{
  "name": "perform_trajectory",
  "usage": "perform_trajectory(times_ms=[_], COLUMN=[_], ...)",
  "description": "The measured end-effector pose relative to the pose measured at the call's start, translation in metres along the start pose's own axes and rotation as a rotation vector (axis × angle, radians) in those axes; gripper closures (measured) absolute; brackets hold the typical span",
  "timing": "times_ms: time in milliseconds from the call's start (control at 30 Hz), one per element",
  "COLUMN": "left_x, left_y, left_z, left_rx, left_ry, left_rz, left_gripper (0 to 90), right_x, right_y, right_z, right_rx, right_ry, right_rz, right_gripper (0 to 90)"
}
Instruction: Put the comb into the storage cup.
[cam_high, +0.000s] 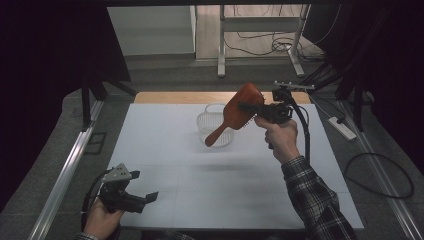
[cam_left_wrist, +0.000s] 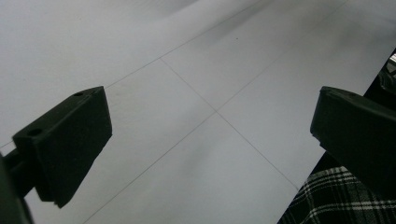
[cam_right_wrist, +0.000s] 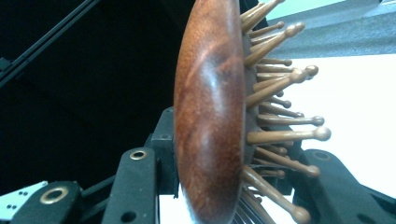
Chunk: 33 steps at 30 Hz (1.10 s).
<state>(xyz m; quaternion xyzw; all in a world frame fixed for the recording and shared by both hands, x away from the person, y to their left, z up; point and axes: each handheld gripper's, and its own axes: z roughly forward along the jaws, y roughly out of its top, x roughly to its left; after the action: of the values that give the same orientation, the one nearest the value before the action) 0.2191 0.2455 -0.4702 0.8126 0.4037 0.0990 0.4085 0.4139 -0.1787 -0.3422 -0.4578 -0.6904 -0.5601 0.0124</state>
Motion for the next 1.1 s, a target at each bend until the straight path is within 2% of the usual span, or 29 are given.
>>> perform_trajectory(times_ms=[600,1100], left_x=[0.0,-0.001], left_y=[-0.003,-0.004], left_z=[-0.006,-0.006], left_rx=[-0.007,0.001], left_ry=[0.027,0.033], left_rz=[0.014,0.02], left_gripper=[0.0,0.0], right_x=[-0.009,-0.018], right_y=[0.022,0.032], right_z=[0.013,0.033], right_rx=[-0.038,-0.053], right_ry=[-0.052,-0.101], right_rz=[0.017,0.032], right_gripper=[56.6,56.6])
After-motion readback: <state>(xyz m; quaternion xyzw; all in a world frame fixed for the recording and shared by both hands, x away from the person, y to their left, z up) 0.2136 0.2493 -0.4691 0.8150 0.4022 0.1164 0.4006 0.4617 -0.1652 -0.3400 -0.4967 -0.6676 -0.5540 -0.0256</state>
